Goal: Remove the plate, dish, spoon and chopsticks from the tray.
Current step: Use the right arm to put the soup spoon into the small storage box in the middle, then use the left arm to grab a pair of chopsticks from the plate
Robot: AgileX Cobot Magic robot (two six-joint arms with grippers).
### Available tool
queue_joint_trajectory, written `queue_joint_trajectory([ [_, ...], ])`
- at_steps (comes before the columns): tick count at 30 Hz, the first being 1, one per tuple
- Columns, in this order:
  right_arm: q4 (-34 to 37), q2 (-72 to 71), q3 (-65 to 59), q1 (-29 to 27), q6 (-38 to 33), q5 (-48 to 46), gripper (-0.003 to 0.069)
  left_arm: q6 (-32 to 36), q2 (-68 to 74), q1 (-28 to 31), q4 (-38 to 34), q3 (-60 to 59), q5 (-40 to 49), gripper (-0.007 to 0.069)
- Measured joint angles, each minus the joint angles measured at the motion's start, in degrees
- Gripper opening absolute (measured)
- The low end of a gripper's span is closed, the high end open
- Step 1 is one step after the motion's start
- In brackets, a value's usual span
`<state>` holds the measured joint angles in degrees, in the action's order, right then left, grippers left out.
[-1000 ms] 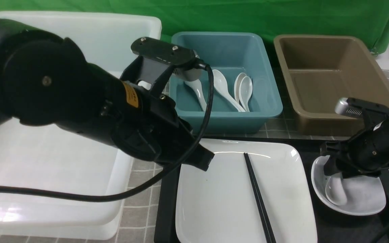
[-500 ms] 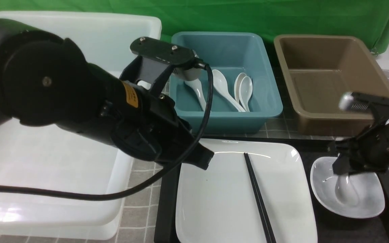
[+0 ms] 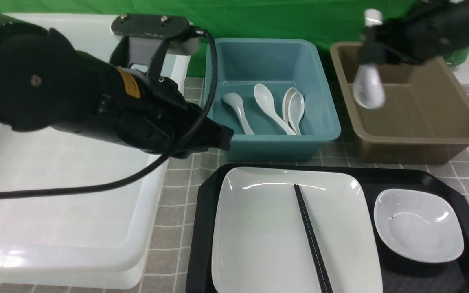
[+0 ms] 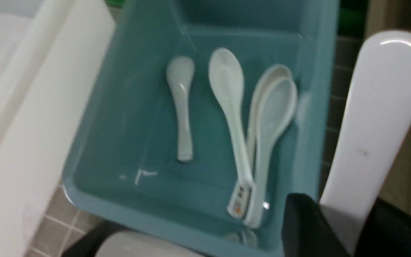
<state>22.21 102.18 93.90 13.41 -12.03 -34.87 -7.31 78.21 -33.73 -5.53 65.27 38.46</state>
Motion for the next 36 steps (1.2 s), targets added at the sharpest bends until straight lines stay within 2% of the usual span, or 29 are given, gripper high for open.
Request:
queue_joint_trajectory([
  [6, 0.2, 13.1, 11.4, 4.0, 0.6, 1.5, 0.0206, -0.2, 0.0, 0.0, -1.5, 0.0, 0.9, 0.0021],
  [9, 0.2, 18.1, 14.0, 5.2, 3.1, 1.5, 0.0309, -1.5, 0.0, 0.0, -3.1, 0.0, 3.2, 0.0021],
  [10, 0.2, 18.3, 14.0, 5.2, 3.1, 1.5, 0.0316, -1.5, 0.0, 0.0, -3.2, 0.0, 3.3, 0.0021],
  [11, 0.2, 19.1, 14.1, 5.6, 3.9, 0.9, 0.0363, -1.7, 0.0, 0.0, -4.4, 0.0, 4.0, 0.0021],
  [16, -0.3, 17.7, 15.4, 5.6, 4.1, -5.3, 0.0384, -3.2, 0.6, -1.1, -6.8, 0.0, 4.7, 0.0021],
  [17, -0.8, 16.9, 15.6, 5.6, 4.1, -6.8, 0.0378, -3.8, 0.9, -1.6, -6.9, 0.0, 5.1, 0.0021],
  [20, -3.8, 12.7, 17.1, 5.1, 4.1, -15.5, 0.0283, -6.6, 4.5, -5.0, -7.0, 0.1, 5.8, 0.0021],
  [23, -9.5, 6.3, 17.8, 4.2, 4.1, -23.4, 0.0125, -7.6, 9.9, -9.2, -7.1, 2.0, 6.2, 0.0021],
  [25, -14.3, 1.9, 17.9, 3.3, 4.6, -27.9, 0.0050, -7.7, 15.0, -11.7, -7.1, 5.9, 7.4, 0.0021],
  [27, -17.5, -1.3, 18.0, 2.5, 5.7, -31.6, 0.0037, -8.1, 18.9, -13.3, -7.1, 9.3, 9.3, 0.0021],
  [30, -20.7, -6.6, 15.3, 0.9, 8.3, -31.9, 0.0045, -10.5, 25.7, -15.6, -6.8, 17.6, 14.6, 0.0021],
  [33, -21.4, -12.8, 10.4, 0.2, 9.5, -32.0, 0.0056, -11.2, 30.6, -16.9, -5.3, 24.1, 18.4, 0.0029],
  [36, -21.5, -20.3, 2.4, 0.1, 10.3, -32.0, 0.0065, -11.8, 35.6, -18.5, -1.3, 30.0, 21.6, 0.0073],
])
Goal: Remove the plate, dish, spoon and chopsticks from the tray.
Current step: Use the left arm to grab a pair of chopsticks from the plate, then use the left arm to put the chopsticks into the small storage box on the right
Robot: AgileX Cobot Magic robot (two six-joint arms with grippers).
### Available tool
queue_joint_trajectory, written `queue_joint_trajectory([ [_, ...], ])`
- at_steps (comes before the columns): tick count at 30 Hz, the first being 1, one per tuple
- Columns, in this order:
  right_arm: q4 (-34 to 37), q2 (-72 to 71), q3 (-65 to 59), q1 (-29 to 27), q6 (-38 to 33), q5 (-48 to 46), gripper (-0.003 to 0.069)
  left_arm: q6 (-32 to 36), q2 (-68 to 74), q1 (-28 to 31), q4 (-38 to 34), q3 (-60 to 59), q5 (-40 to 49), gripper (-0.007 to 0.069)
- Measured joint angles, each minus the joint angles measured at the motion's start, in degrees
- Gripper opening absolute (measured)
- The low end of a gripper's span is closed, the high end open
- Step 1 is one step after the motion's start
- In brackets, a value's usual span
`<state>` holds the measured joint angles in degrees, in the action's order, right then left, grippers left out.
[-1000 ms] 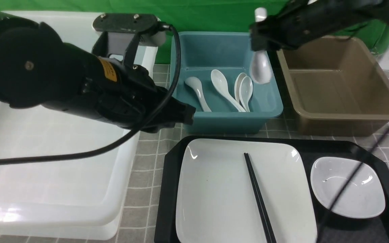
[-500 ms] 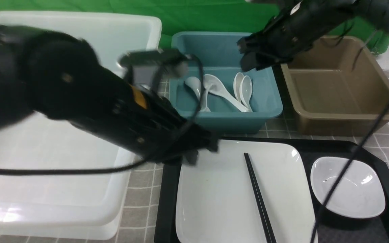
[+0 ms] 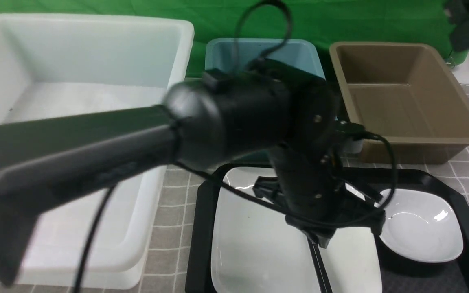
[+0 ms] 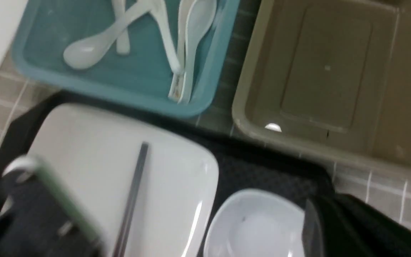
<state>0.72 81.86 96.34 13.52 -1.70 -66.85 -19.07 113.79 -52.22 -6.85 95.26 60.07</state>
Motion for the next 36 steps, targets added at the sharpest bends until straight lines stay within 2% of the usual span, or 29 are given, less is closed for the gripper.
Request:
queue_joint_trajectory([
  [2, 0.1, -2.8, -2.9, 0.0, 0.3, 0.0, 0.0070, -0.1, 1.3, -0.4, 0.9, 1.3, 0.8, 0.0101],
  [7, 0.0, -14.6, -15.5, 0.0, 1.7, 1.1, 0.0089, -3.7, 4.9, -0.7, 3.1, 2.7, 0.4, 0.0302],
  [12, 0.0, -22.7, -21.9, 0.0, 2.7, 4.2, 0.0106, -7.3, 8.3, -0.7, 3.9, 2.7, -0.9, 0.0478],
  [16, 0.0, -26.0, -23.8, 0.0, 3.9, 5.2, 0.0120, -7.8, 10.9, -0.7, 3.7, 2.7, -2.0, 0.0528],
  [20, 0.0, -27.0, -23.9, 0.0, 3.9, 5.4, 0.0132, -7.8, 11.7, -0.7, 3.7, 3.2, -1.5, 0.0487],
  [22, 0.0, -27.1, -23.9, 0.0, 3.9, 5.4, 0.0141, -7.8, 11.8, -0.7, 3.9, 3.2, -0.7, 0.0370],
  [23, 0.0, -27.1, -24.0, 0.0, 3.9, 5.4, 0.0141, -7.8, 11.8, -0.7, 3.9, 3.3, -0.5, 0.0358],
  [24, 0.0, -27.1, -24.0, 0.0, 4.0, 5.4, 0.0145, -7.8, 11.9, -0.7, 3.9, 3.3, -0.1, 0.0306],
  [25, 0.0, -27.1, -24.0, 0.0, 4.0, 5.4, 0.0151, -7.5, 12.2, -0.7, 3.9, 3.9, 1.2, 0.0190],
  [27, 0.0, -27.1, -24.0, 0.0, 4.0, 5.4, 0.0157, -6.4, 12.3, -0.7, 3.8, 4.5, 2.1, 0.0102],
  [36, 0.0, -27.1, -24.0, 0.0, 4.1, 5.4, 0.0172, -0.6, 12.4, -0.7, 3.2, 16.4, 9.2, 0.0097],
])
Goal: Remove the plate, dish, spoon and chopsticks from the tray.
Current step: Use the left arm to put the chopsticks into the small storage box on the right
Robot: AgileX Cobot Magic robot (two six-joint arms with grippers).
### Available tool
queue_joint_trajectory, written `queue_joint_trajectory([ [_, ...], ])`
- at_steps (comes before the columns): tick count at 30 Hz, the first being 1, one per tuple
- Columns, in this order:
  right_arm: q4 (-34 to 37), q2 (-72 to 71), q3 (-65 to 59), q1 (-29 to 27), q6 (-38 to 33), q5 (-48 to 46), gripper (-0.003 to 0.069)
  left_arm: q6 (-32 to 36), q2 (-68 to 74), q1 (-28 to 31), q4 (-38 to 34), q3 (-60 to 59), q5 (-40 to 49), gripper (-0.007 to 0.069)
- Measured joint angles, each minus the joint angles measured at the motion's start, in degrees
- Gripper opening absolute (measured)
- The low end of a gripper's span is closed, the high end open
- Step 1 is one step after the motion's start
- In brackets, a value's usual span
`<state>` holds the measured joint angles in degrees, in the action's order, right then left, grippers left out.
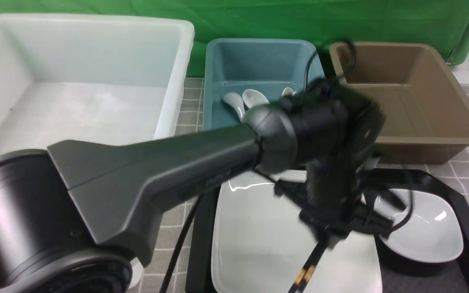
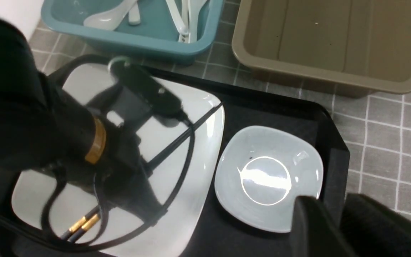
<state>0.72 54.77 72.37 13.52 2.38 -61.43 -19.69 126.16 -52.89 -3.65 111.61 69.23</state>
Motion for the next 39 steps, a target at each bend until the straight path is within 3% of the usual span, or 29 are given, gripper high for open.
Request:
queue_joint_trajectory([
  [6, 0.0, 0.0, 0.0, 0.0, 0.0, 0.1, 0.0184, 6.0, -0.1, -0.1, -1.2, 14.3, -3.3, 0.0097],
  [10, 0.1, 0.0, 0.0, 0.0, 0.0, 0.9, 0.0190, 8.6, -0.2, -0.1, 3.6, 19.1, -19.8, 0.0097],
  [15, 0.2, 0.0, 0.0, 0.0, 0.0, 1.9, 0.0197, 9.1, 1.3, 0.0, 15.2, 19.7, -45.8, 0.0097],
  [19, 0.4, 0.0, 0.0, 0.0, -0.1, 2.0, 0.0197, 9.2, 6.0, 1.0, 20.6, 19.7, -59.2, 0.0097],
  [23, 0.5, 0.0, 0.0, 0.0, -0.4, 2.2, 0.0201, 5.4, 10.9, 3.4, 19.9, 19.5, -67.3, 0.0097],
  [29, 0.6, 0.0, 0.0, 0.0, -1.4, 2.3, 0.0208, -3.2, 15.6, 7.7, 15.5, 19.5, -74.7, 0.0097],
  [36, 0.6, 0.0, 0.0, 0.0, -1.9, 2.8, 0.0216, -4.7, 17.5, 8.2, 15.0, 19.5, -74.8, 0.0101],
  [39, 0.6, 0.0, 0.0, 0.0, -1.9, 3.2, 0.0217, -4.6, 18.0, 8.1, 15.0, 19.5, -71.8, 0.0136],
])
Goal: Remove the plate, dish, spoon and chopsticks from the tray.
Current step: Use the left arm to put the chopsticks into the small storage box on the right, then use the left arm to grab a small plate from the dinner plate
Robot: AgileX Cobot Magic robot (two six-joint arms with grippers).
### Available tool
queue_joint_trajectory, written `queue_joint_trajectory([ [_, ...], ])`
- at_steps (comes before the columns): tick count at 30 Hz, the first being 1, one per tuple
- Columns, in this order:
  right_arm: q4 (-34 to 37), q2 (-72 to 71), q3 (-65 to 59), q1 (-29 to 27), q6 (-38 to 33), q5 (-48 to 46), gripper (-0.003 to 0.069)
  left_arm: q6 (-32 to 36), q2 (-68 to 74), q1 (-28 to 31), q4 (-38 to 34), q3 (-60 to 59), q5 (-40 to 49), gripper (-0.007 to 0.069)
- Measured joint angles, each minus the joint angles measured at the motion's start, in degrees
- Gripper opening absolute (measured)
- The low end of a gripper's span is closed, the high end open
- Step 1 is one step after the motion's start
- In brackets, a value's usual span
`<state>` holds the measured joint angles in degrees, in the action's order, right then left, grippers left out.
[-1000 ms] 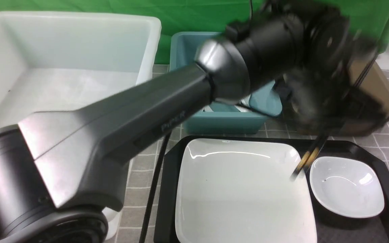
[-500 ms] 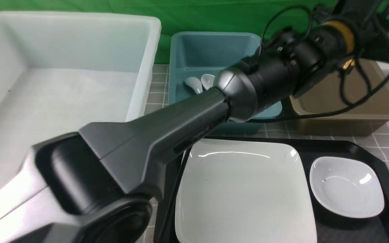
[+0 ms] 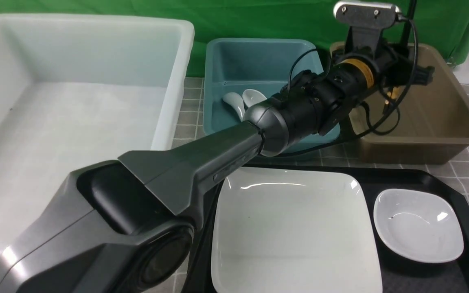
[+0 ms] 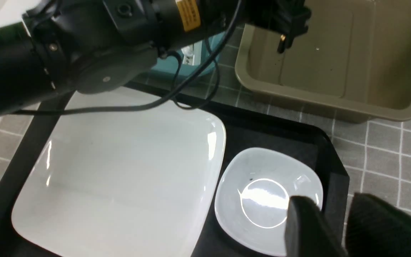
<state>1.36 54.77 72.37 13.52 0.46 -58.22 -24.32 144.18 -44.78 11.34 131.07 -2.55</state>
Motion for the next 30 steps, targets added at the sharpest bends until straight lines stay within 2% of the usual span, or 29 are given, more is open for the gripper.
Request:
queue_joint_trajectory([
  [2, 0.0, 0.0, 0.0, 0.0, 0.0, 0.1, 0.0218, 0.1, 0.1, 0.0, 0.3, 0.0, 1.8, 0.0164],
  [5, 0.0, 0.0, 0.0, 0.0, 0.0, 0.2, 0.0225, 0.1, 0.1, 0.0, 0.6, 0.0, 5.7, 0.0279],
  [6, 0.0, 0.0, 0.0, 0.0, 0.0, 0.2, 0.0225, 0.2, 0.0, 0.1, 0.6, 0.0, 5.7, 0.0285],
  [9, 0.0, 0.0, 0.0, 0.0, 0.0, 0.2, 0.0234, 0.4, -0.4, 0.1, 0.6, 0.8, 13.3, 0.0367],
  [13, 0.0, 0.0, 0.0, 0.0, 0.0, -0.3, 0.0235, 1.3, -2.4, 0.1, 0.3, 3.0, 27.5, 0.0379],
  [15, 0.0, 0.0, 0.0, 0.0, 0.0, -0.7, 0.0235, 3.4, -5.6, -0.1, -1.7, 4.8, 40.1, 0.0318],
  [16, 0.0, 0.0, 0.0, 0.0, 0.0, -0.8, 0.0235, 3.7, -6.3, -0.1, -2.0, 4.9, 41.1, 0.0301],
  [17, 0.0, 0.0, 0.0, 0.0, 0.0, -0.9, 0.0235, 6.5, -8.8, -0.4, -3.9, 5.6, 49.3, 0.0225],
  [19, 0.0, 0.0, 0.0, 0.0, 0.0, -0.9, 0.0235, 10.4, -12.1, -1.0, -7.2, 6.2, 58.9, 0.0099],
  [21, 0.0, 0.0, 0.0, 0.0, 0.0, -0.9, 0.0235, 13.7, -14.6, -1.9, -11.6, 6.2, 68.0, 0.0030],
  [27, 0.0, 0.0, 0.0, 0.0, 0.0, -1.1, 0.0235, 16.7, -13.0, -6.1, -16.6, 2.8, 72.1, 0.0002],
  [30, 0.0, 0.0, 0.0, 0.0, 0.0, -1.4, 0.0236, 17.4, -10.9, -7.7, -16.3, 2.1, 71.7, 0.0004],
])
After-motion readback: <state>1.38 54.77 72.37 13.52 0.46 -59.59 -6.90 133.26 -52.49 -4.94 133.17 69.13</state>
